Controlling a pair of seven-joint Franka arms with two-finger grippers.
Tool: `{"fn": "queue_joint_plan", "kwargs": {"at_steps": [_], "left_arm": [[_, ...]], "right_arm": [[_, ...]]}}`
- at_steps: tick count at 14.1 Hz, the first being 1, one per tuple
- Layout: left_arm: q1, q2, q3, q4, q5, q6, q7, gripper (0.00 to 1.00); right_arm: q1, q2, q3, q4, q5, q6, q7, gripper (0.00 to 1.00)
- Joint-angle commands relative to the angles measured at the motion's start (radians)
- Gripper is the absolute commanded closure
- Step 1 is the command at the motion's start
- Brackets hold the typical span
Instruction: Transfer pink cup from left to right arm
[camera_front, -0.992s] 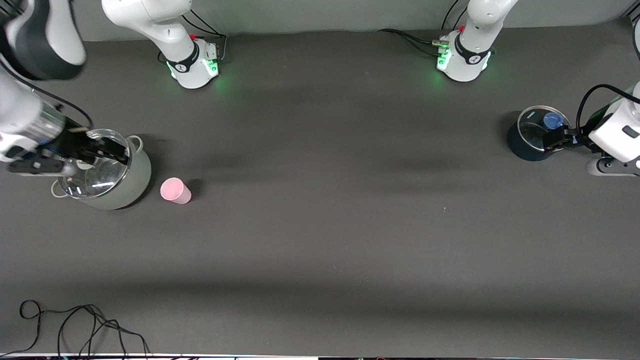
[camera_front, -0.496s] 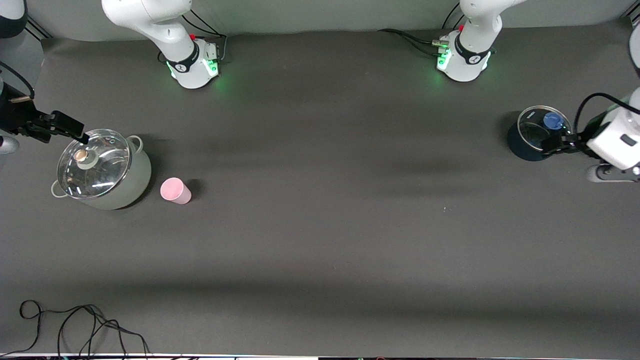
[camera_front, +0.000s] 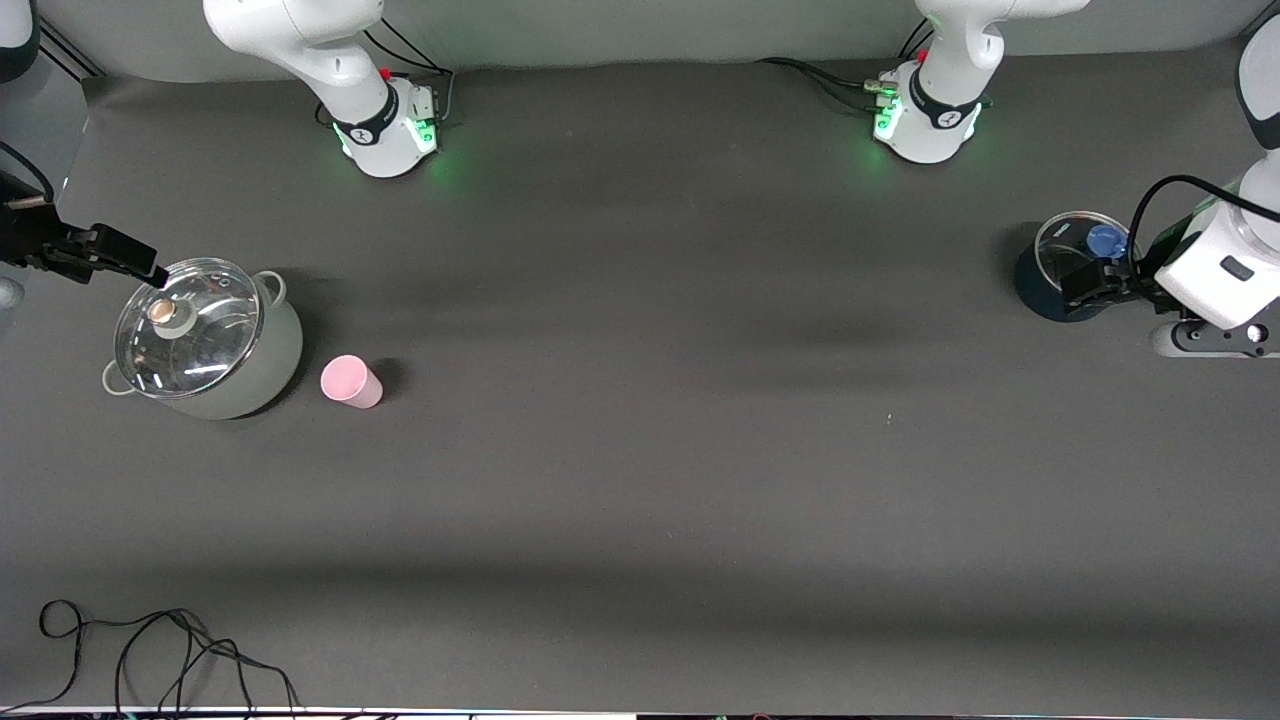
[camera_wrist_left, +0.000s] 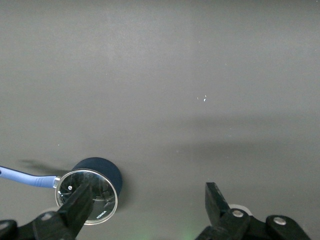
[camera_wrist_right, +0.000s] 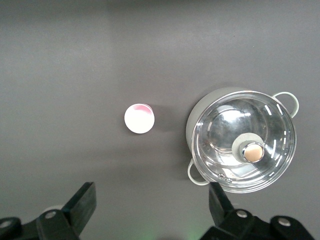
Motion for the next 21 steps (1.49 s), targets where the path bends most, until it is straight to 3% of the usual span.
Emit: {"fn": "queue_joint_plan", "kwargs": {"at_steps": [1, 8, 12, 21], "left_arm": [[-0.053, -0.015, 0.059, -0.002, -0.014, 0.01, 0.006, 0.0], [-0.036, -0.012, 0.059, 0.001, -0.042, 0.012, 0.05, 0.0], [-0.038, -0.014, 0.058, 0.001, -0.04, 0.01, 0.049, 0.0], [-0.035, -0.011, 0.061, 0.012, -0.034, -0.005, 0.049, 0.0]], "right_arm": [[0.011, 0.011, -0.003, 0.023, -0.022, -0.02, 0.015, 0.0], [-0.034, 0.014, 0.032, 0.026, -0.024, -0.012, 0.009, 0.0], [-0.188, 0.024, 0.179, 0.042, -0.022, -0.009, -0.014, 0.0], [-0.187, 0.093, 0.189, 0.148, -0.014, 0.009, -0.009, 0.0]]}}
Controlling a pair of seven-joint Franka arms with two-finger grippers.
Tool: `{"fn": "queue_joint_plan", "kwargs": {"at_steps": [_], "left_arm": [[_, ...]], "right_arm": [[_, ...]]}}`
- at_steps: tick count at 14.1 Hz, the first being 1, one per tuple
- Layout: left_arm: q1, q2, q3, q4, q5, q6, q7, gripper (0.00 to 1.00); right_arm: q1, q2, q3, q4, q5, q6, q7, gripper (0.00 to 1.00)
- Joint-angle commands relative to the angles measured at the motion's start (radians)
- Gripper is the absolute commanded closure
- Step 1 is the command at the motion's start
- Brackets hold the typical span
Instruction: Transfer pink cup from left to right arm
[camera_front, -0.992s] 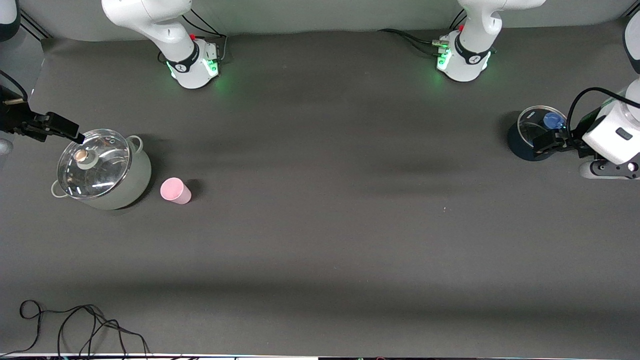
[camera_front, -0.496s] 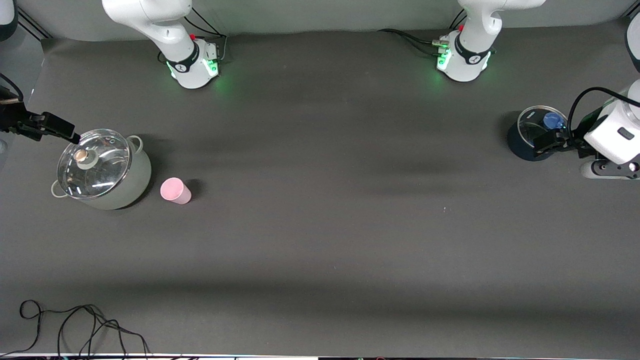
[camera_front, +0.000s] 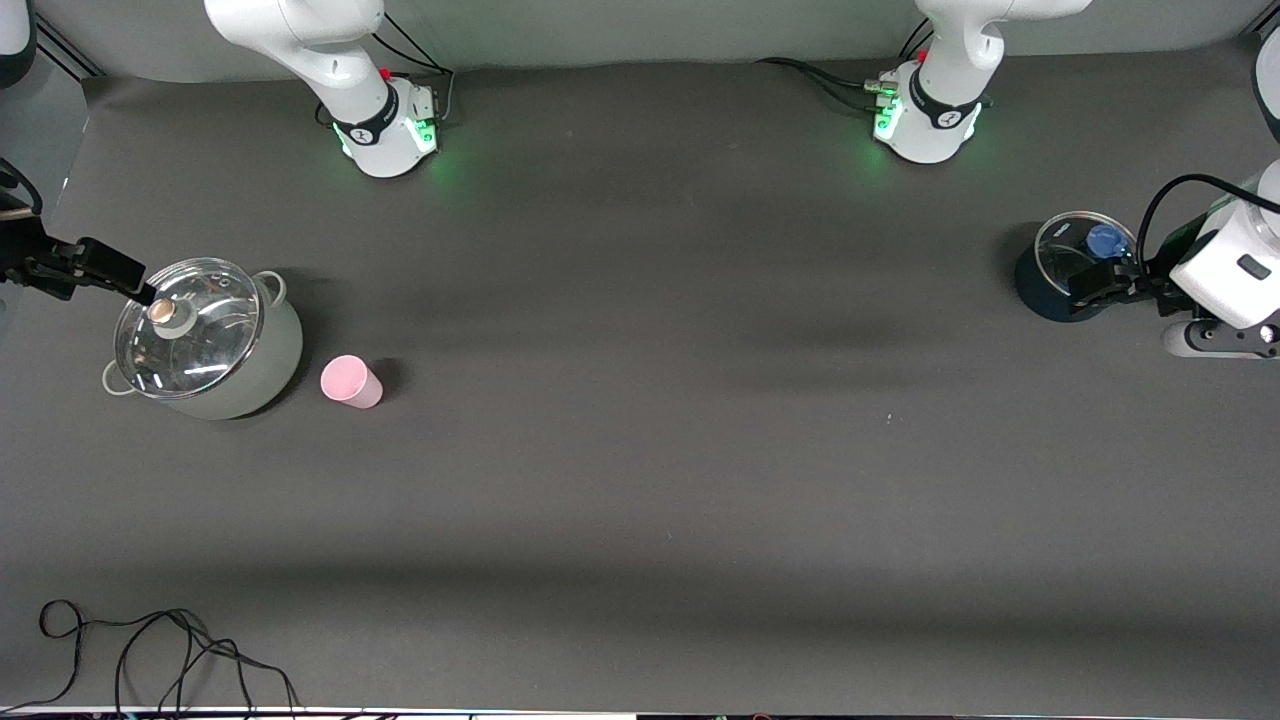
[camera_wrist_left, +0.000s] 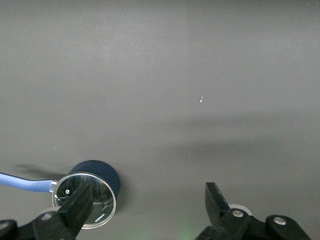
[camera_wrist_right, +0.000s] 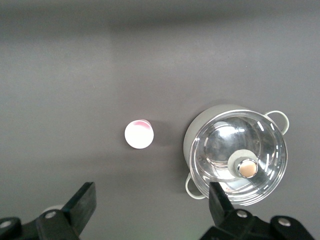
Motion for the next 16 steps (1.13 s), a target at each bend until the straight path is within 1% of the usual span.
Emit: {"fn": "queue_joint_plan", "kwargs": {"at_steps": [1, 6, 16], "left_arm": [[-0.01, -0.011, 0.011, 0.012, -0.004, -0.013, 0.012, 0.0], [-0.01, -0.006, 0.011, 0.01, -0.008, -0.016, 0.012, 0.0], [-0.011, -0.003, 0.01, 0.01, -0.01, -0.016, 0.012, 0.0]], "right_arm": [[-0.01, 0.03, 0.009, 0.053, -0.013, 0.002, 0.0, 0.0], [-0.003, 0.047, 0.011, 0.06, -0.015, -0.008, -0.009, 0.0], [0.013, 0.045, 0.012, 0.053, -0.021, -0.013, 0.001, 0.0]]}}
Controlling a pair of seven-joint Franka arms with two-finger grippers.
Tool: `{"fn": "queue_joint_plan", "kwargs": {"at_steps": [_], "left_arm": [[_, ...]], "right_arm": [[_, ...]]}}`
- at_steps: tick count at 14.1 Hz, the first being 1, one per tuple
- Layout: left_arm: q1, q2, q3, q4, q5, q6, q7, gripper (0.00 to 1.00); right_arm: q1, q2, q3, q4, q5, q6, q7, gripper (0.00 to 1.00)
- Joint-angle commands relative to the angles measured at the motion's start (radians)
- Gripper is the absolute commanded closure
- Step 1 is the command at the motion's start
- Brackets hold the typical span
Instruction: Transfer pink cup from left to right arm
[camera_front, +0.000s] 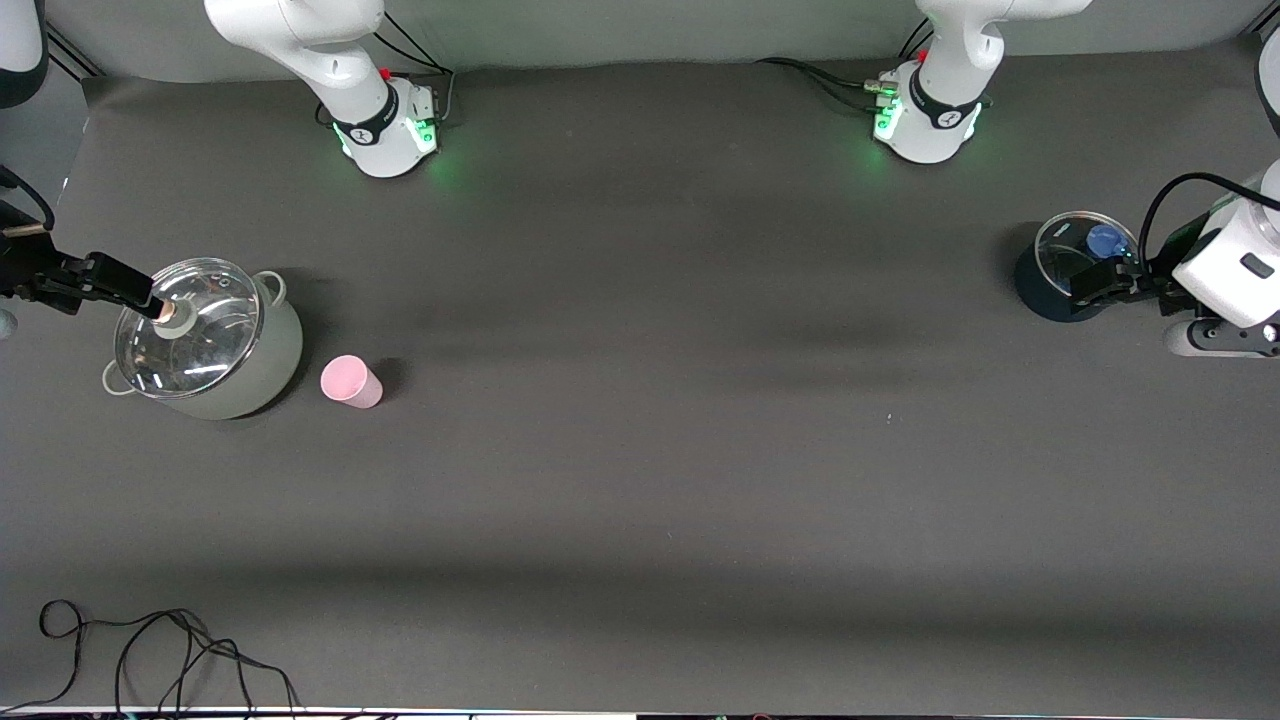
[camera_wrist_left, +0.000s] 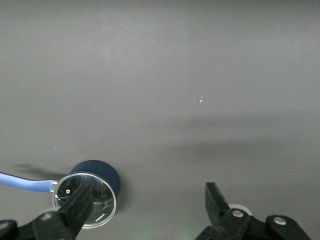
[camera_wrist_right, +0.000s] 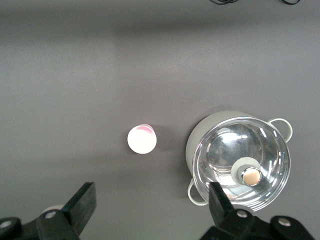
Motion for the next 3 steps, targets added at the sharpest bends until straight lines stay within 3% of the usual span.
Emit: {"fn": "queue_joint_plan", "kwargs": {"at_steps": [1, 3], "left_arm": [[-0.011, -0.003, 0.01, 0.006, -0.008, -0.013, 0.011, 0.0], [-0.011, -0.003, 0.01, 0.006, -0.008, -0.013, 0.011, 0.0]], "right_arm": [[0.01, 0.013, 0.002, 0.028, -0.019, -0.018, 0.001, 0.0], [0.01, 0.013, 0.002, 0.028, -0.019, -0.018, 0.001, 0.0]]}}
